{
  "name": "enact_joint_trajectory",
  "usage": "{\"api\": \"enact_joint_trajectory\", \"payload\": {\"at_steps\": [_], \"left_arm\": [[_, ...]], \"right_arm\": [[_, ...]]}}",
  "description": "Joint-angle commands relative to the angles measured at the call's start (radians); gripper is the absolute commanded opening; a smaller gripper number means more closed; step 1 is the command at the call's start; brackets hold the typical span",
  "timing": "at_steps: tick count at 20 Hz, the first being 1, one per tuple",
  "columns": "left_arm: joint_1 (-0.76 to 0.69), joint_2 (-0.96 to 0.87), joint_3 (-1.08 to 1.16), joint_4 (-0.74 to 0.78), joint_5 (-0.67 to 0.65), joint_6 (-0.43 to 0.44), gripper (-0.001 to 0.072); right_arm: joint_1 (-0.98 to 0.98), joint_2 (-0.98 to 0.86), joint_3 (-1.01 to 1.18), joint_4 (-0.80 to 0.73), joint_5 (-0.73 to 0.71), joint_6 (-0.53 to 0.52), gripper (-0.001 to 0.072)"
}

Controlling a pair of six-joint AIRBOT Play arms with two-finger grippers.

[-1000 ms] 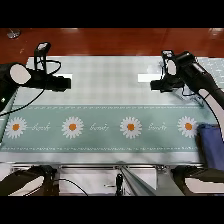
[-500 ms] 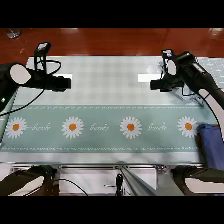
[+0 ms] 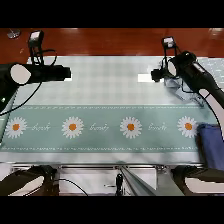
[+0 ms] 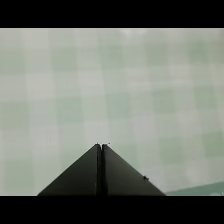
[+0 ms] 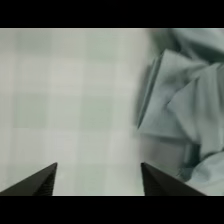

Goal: Fold the shirts.

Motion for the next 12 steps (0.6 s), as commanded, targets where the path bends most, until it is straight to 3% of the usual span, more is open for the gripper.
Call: {"api": "enact_joint_trajectory", "payload": {"at_steps": [1, 2, 3, 4, 5, 7, 10, 12], "left_arm": [[0.003, -0.001, 0.000, 0.000, 0.183, -0.002, 0.0025], [0.002, -0.001, 0.000, 0.000, 0.231, -0.001, 0.0079], [0.000, -0.003, 0.000, 0.001, 0.282, -0.001, 0.0233], [0.001, -0.005, 0.000, 0.001, 0.312, 0.000, 0.0417], [0.006, -0.008, 0.000, 0.008, 0.336, 0.019, 0.0704], [0.027, -0.018, 0.000, 0.018, 0.326, 0.096, 0.0702], [0.070, -0.058, 0.000, 0.016, 0.233, 0.101, 0.0702], [0.092, -0.089, 0.000, 0.016, 0.102, 0.082, 0.0702]], "right_arm": [[-0.073, -0.001, 0.000, -0.226, -0.110, 0.069, 0.0629], [-0.123, -0.002, 0.000, -0.248, -0.113, 0.105, 0.0629], [-0.178, -0.004, 0.000, -0.246, -0.124, 0.139, 0.0629], [-0.240, -0.011, 0.000, -0.242, -0.144, 0.204, 0.0628], [-0.295, -0.020, 0.000, -0.234, -0.172, 0.253, 0.0628], [-0.386, -0.053, 0.001, -0.188, -0.256, 0.280, 0.0628], [-0.470, -0.154, 0.044, -0.108, -0.294, 0.269, 0.0627], [-0.504, -0.249, 0.121, 0.003, -0.244, 0.182, 0.0628]]}}
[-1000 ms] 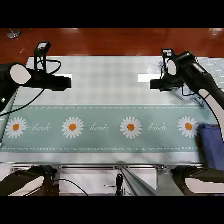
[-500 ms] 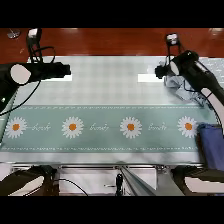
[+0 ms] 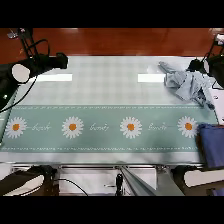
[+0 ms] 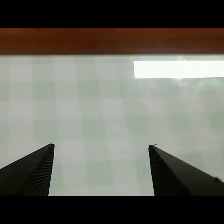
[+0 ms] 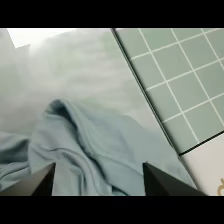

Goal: Fold the shirts.

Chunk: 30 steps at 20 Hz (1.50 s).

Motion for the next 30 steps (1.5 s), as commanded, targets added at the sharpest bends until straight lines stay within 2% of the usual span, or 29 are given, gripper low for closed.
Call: {"api": "enact_joint_trajectory", "payload": {"at_steps": [1, 3, 5, 6, 7, 8, 9, 11, 14, 16, 17, 20, 24, 27, 30], "left_arm": [[0.037, -0.052, 0.000, 0.003, -0.198, -0.037, 0.0702], [0.039, -0.088, 0.000, 0.003, -0.311, -0.047, 0.0702], [0.039, -0.107, 0.000, 0.002, -0.368, -0.047, 0.0702], [0.039, -0.108, 0.000, 0.002, -0.388, -0.048, 0.0702], [0.040, -0.107, 0.000, 0.003, -0.410, -0.076, 0.0702], [0.047, -0.107, 0.003, 0.003, -0.444, -0.113, 0.0702], [0.055, -0.107, 0.009, 0.003, -0.491, -0.122, 0.0702], [0.083, -0.105, 0.040, 0.006, -0.624, -0.117, 0.0702], [0.139, -0.058, 0.068, 0.006, -0.753, -0.098, 0.0702], [0.156, 0.019, 0.060, -0.008, -0.792, -0.052, 0.0702], [0.154, 0.073, 0.040, -0.032, -0.796, -0.027, 0.0703], [0.154, 0.311, -0.109, -0.182, -0.730, 0.021, 0.0703], [0.150, 0.593, -0.320, -0.201, -0.681, 0.022, 0.0702], [0.150, 0.689, -0.403, -0.201, -0.683, 0.021, 0.0702], [0.150, 0.689, -0.420, -0.202, -0.682, 0.021, 0.0702]], "right_arm": [[-0.087, -0.154, 0.117, 0.205, 0.043, -0.133, 0.0627], [-0.113, -0.249, 0.216, 0.356, 0.169, -0.238, 0.0626], [-0.129, -0.312, 0.287, 0.459, 0.299, -0.325, 0.0617], [-0.130, -0.321, 0.300, 0.495, 0.346, -0.374, 0.0578], [-0.129, -0.320, 0.303, 0.528, 0.382, -0.421, 0.0419], [-0.129, -0.317, 0.316, 0.564, 0.435, -0.458, 0.0156], [-0.129, -0.309, 0.340, 0.602, 0.485, -0.480, 0.0023], [-0.129, -0.248, 0.381, 0.674, 0.512, -0.511, 0.0024], [-0.129, -0.059, 0.446, 0.839, 0.411, -0.533, 0.0024], [-0.117, 0.078, 0.460, 1.040, 0.332, -0.660, 0.0024], [-0.101, 0.146, 0.462, 1.092, 0.305, -0.697, 0.0024], [-0.036, 0.319, 0.462, 1.070, 0.287, -0.719, 0.0024], [0.066, 0.479, 0.462, 1.064, 0.270, -0.738, 0.0024], [0.155, 0.556, 0.462, 1.052, 0.280, -0.744, 0.0024], [0.269, 0.591, 0.462, 0.972, 0.303, -0.741, 0.0024]]}}
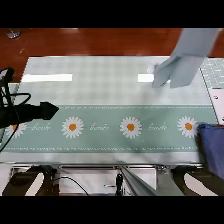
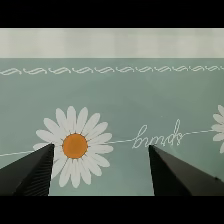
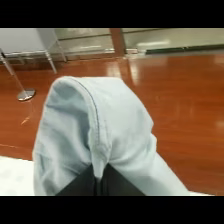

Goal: Fold the shirts.

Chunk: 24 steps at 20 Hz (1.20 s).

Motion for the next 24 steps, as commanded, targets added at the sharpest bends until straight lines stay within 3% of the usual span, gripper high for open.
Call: {"api": "enact_joint_trajectory", "payload": {"at_steps": [1, 6, 9, 14, 18, 19, 20, 22, 24], "left_arm": [[0.001, 0.037, -0.042, -0.008, 0.009, 0.003, 0.0702], [0.001, 0.036, -0.042, -0.050, 0.029, 0.003, 0.0702], [0.001, 0.036, -0.042, -0.060, 0.043, 0.003, 0.0702], [0.001, 0.026, -0.046, -0.060, 0.040, -0.019, 0.0702], [0.001, 0.003, -0.046, -0.060, 0.039, -0.019, 0.0702], [0.001, 0.000, -0.046, -0.060, 0.037, -0.019, 0.0702], [0.001, -0.003, -0.046, -0.060, 0.032, -0.019, 0.0702], [0.000, -0.008, -0.046, -0.060, 0.001, -0.019, 0.0702], [0.000, -0.014, -0.046, -0.060, -0.053, -0.019, 0.0702]], "right_arm": [[0.126, 0.053, 0.001, -0.076, 0.026, 0.003, 0.0024], [0.327, 0.029, -0.028, -0.156, 0.179, 0.034, 0.0024], [0.468, 0.014, -0.209, -0.198, 0.216, 0.083, 0.0024], [0.700, -0.025, -0.695, -0.060, -0.051, 0.189, 0.0024], [0.802, -0.166, -0.837, 0.048, -0.185, 0.199, 0.0034], [0.796, -0.184, -0.835, 0.044, -0.174, 0.195, 0.0248], [0.766, -0.185, -0.828, 0.041, -0.153, 0.185, 0.0650], [0.653, -0.151, -0.777, 0.031, -0.043, 0.130, 0.0622], [0.483, -0.069, -0.727, -0.079, 0.044, 0.125, 0.0621]]}}
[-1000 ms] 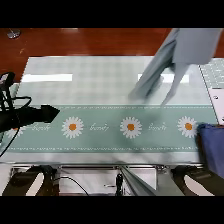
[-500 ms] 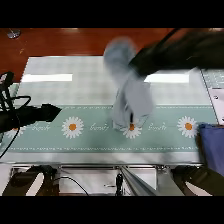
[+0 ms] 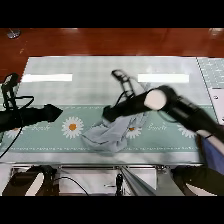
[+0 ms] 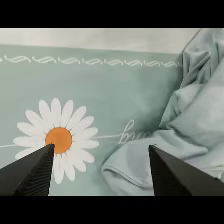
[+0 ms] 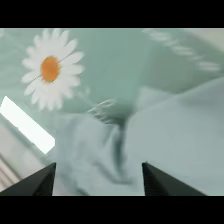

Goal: Fold the shirts.

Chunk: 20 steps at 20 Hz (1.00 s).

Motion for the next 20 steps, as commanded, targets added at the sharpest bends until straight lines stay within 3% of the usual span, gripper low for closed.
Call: {"api": "enact_joint_trajectory", "payload": {"at_steps": [1, 3, 5, 6, 8, 10, 14, 20], "left_arm": [[0.000, -0.012, -0.001, 0.000, -0.082, 0.000, 0.0702], [0.000, -0.021, -0.030, 0.000, -0.108, -0.001, 0.0702], [0.000, -0.043, -0.116, -0.043, -0.147, -0.019, 0.0702], [0.000, -0.064, -0.180, -0.111, -0.179, -0.014, 0.0702], [-0.001, -0.106, -0.299, -0.270, -0.225, 0.078, 0.0702], [-0.002, -0.151, -0.359, -0.298, -0.209, 0.098, 0.0702], [-0.077, -0.246, -0.367, -0.386, -0.026, 0.109, 0.0702], [-0.398, -0.479, -0.352, -0.543, 0.233, 0.135, 0.0702]], "right_arm": [[-0.246, 0.105, 0.038, -0.143, 0.131, -0.016, 0.0621], [-0.483, 0.203, 0.016, -0.255, 0.190, 0.009, 0.0621], [-0.695, 0.272, -0.071, -0.255, 0.205, 0.009, 0.0621], [-0.792, 0.300, -0.142, -0.231, 0.205, 0.009, 0.0620], [-0.919, 0.337, -0.284, -0.138, 0.198, -0.041, 0.0620], [-0.972, 0.351, -0.394, -0.043, 0.175, -0.114, 0.0620], [-0.974, 0.350, -0.518, 0.115, 0.100, -0.188, 0.0620], [-0.974, 0.350, -0.539, 0.177, 0.085, -0.217, 0.0620]]}}
